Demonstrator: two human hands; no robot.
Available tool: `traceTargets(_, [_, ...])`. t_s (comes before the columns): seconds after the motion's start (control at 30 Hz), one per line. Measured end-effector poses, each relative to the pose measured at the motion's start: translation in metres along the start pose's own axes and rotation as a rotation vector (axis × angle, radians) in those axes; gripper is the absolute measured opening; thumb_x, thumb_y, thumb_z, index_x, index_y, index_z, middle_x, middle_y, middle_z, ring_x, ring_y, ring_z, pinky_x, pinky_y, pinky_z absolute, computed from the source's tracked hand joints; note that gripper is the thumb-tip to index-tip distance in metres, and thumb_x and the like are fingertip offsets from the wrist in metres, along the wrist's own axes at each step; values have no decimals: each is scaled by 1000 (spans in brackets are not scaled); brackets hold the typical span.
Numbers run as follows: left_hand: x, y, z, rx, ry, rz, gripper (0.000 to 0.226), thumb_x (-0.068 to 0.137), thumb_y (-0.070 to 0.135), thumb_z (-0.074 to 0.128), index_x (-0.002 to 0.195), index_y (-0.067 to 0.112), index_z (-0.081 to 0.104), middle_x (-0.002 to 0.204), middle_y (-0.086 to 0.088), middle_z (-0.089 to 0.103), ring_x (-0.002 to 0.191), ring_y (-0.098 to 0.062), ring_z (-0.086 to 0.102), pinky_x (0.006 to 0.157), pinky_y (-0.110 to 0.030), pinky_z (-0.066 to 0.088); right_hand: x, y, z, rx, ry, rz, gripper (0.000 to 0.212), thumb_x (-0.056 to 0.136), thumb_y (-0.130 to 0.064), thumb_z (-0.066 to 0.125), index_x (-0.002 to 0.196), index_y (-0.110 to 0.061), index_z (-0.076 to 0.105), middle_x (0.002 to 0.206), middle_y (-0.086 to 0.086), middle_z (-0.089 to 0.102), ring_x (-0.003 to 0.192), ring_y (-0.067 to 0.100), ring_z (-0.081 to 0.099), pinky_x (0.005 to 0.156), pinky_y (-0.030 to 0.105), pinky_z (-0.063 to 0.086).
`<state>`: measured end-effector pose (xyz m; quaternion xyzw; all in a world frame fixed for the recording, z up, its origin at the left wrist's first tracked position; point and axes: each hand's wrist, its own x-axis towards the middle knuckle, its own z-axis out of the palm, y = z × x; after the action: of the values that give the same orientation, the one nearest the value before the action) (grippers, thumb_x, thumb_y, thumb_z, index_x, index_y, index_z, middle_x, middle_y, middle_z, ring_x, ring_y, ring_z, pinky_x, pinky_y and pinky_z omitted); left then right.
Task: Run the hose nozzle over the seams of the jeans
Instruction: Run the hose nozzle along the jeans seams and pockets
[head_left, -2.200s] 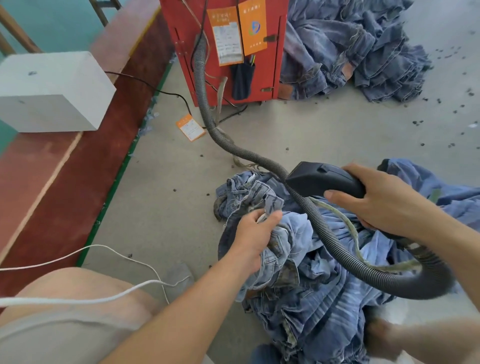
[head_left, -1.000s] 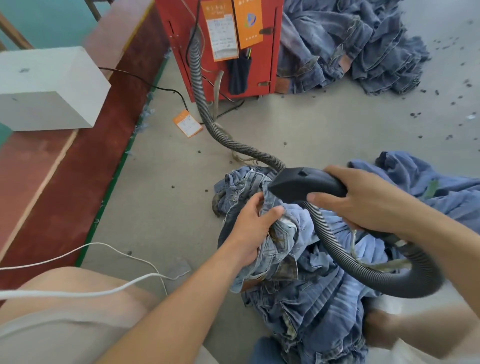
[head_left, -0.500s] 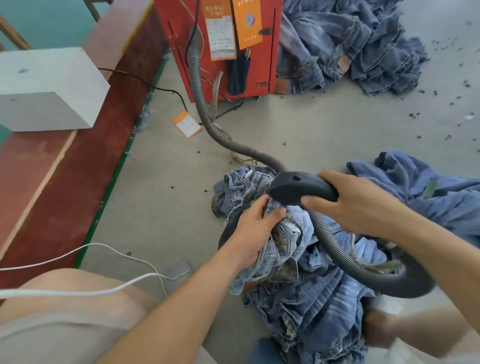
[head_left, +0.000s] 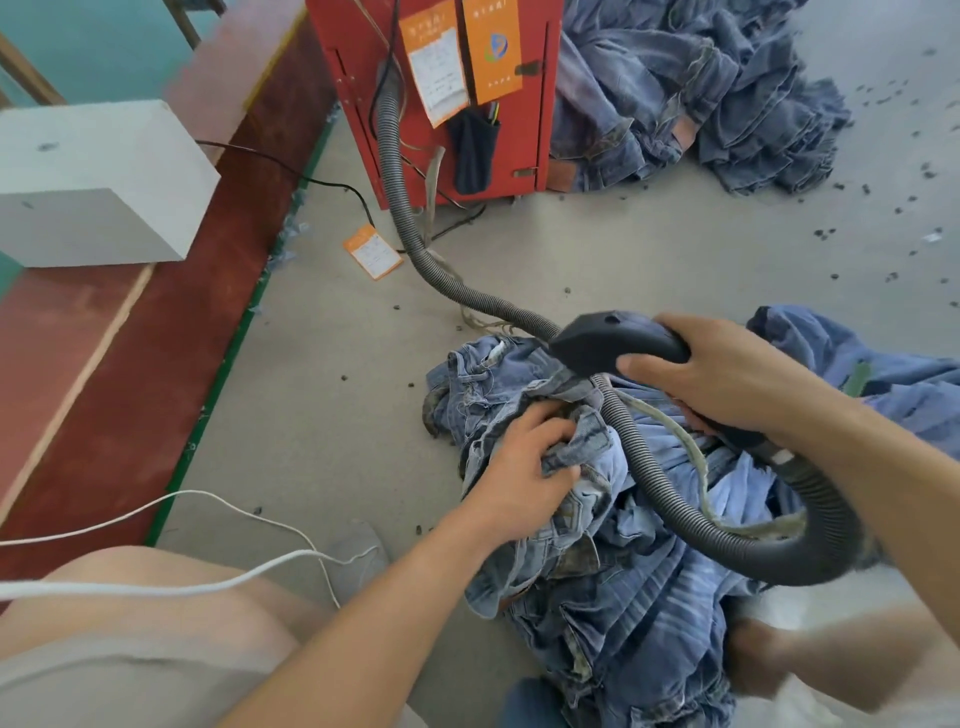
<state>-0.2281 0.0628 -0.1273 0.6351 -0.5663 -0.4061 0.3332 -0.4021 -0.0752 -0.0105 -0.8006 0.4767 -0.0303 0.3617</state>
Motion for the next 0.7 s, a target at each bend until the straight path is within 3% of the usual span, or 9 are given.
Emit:
traceTargets(0.1, [-1,3,-2,-61,-11,-6,27,89,9,71,115,12,68,146,10,44,139,-10,42,119,-32,32,-2,3,-12,-12,118,-9,18,96,-48,65,93,-32,58,55,-5,66,39,13,59,39,22,43])
traceTargets(0.23, [0,8,-4,-82,30,-16,25,85,9,72,109,12,69,143,10,48,134,-8,45,115,-31,36,-18,2,-32,-75,-38,-85,12,92,-50,68,90,-46,56,58,-10,66,39,8,57,41,17,44])
traceTargets(0.3, [1,9,-3,-7,51,22,25,82,7,71,107,8,68,135,5,51,125,-14,50,107,-33,41,-24,-4,-24,-205,-106,-120,13,89,-55,66,93,-51,54,66,-15,66,49,5,60,47,17,45])
traceTargets(0.4, [-2,11,3,210,50,126,21,78,11,72,88,11,53,122,-4,53,108,-27,50,95,-50,45,-23,-14,-1,-357,-76,-126,19,88,-60,60,98,-44,55,69,-11,60,57,6,58,53,24,43])
traceTargets(0.47, [-4,7,6,279,8,171,26,76,15,72,83,15,46,130,-5,53,116,-28,50,99,-52,43,-18,-16,1,-334,8,-105,22,90,-60,59,99,-40,54,68,-11,60,56,5,58,52,26,41])
traceTargets(0.53, [-7,7,5,168,-39,143,22,76,26,66,93,13,60,142,0,51,131,-22,48,111,-46,39,-14,-9,-13,-199,103,-67,22,89,-59,59,94,-38,55,57,-6,62,46,8,60,47,27,42])
traceTargets(0.6, [-8,13,-1,-252,-48,-59,40,81,42,59,108,16,69,133,-1,61,124,-13,57,110,-37,42,-13,0,-32,-70,154,-23,18,90,-56,62,91,-39,57,55,-2,66,39,13,61,47,30,47])
traceTargets(0.67, [-3,18,-9,-558,59,-342,49,78,70,56,77,23,66,92,-3,68,87,-8,65,88,-36,49,-15,9,-43,-39,140,24,17,93,-53,65,91,-37,58,54,5,66,41,22,63,49,34,50])
traceTargets(0.7, [1,15,-11,-572,116,-443,59,72,83,56,61,25,61,80,0,66,79,-8,64,83,-36,49,-16,12,-43,-50,121,42,18,93,-53,65,91,-36,57,54,6,66,41,23,63,48,35,50])
